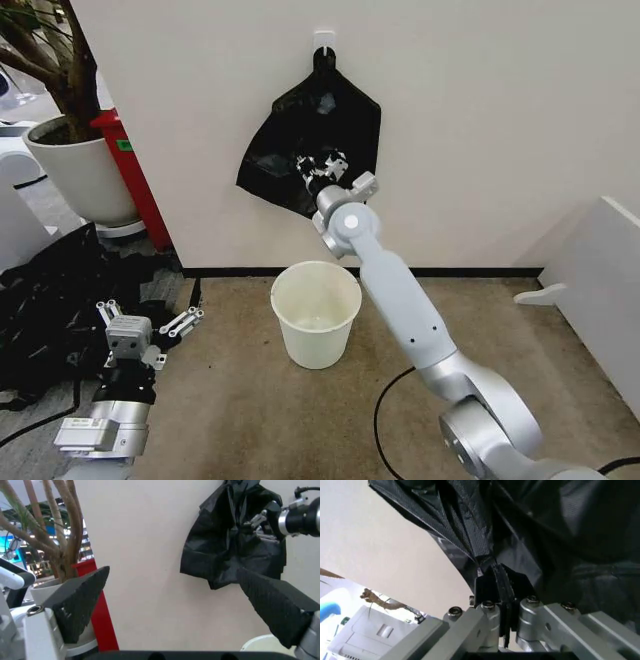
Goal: Place the garbage bag over the trash bin.
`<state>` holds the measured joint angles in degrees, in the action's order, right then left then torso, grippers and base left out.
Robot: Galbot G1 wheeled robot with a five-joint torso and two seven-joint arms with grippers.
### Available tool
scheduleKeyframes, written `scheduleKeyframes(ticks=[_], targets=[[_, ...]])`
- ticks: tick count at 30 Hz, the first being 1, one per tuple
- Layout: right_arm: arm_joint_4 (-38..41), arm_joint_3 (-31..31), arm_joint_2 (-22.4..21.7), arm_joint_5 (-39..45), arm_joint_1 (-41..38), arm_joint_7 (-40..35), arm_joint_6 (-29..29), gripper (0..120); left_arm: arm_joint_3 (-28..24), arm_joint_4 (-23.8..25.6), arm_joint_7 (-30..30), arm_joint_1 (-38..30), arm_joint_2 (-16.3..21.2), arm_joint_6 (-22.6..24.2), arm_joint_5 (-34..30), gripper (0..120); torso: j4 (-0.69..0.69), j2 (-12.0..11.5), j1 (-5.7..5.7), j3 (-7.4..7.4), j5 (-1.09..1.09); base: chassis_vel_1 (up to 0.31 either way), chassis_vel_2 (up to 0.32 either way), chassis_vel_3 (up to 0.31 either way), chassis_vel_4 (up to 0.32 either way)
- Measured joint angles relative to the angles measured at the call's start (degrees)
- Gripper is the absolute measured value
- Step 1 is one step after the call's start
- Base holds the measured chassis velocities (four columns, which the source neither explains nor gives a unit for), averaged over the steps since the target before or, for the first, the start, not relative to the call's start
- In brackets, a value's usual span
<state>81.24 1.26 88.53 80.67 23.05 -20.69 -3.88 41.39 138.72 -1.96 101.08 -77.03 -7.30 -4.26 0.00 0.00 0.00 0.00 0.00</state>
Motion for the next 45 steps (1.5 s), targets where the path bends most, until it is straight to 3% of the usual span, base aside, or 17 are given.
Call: scheduleKeyframes(ticks=[7, 17, 45], targets=[[2.5, 0.0, -1.6, 0.0, 2.2, -1.4, 0.0, 0, 0.2, -0.2, 0.0, -0.1, 0.0, -0.3, 0.0, 100, 0.00, 0.0, 0.00, 0.00, 0.00, 0.000, 0.000, 0.000, 0.000], [10.0, -0.2, -8.0, 0.5, 7.8, -3.8, -0.1, 0, 0.0, -0.4, -0.1, -0.7, -0.1, -0.4, -0.2, 100, -0.01, 0.0, 0.00, 0.00, 0.00, 0.000, 0.000, 0.000, 0.000], [19.3, 0.2, -11.3, -3.4, 23.7, -4.1, -0.2, 0, 0.3, -0.2, -0.5, -0.7, -0.2, -1.2, -0.8, 100, 0.00, 0.0, 0.00, 0.00, 0.00, 0.000, 0.000, 0.000, 0.000]])
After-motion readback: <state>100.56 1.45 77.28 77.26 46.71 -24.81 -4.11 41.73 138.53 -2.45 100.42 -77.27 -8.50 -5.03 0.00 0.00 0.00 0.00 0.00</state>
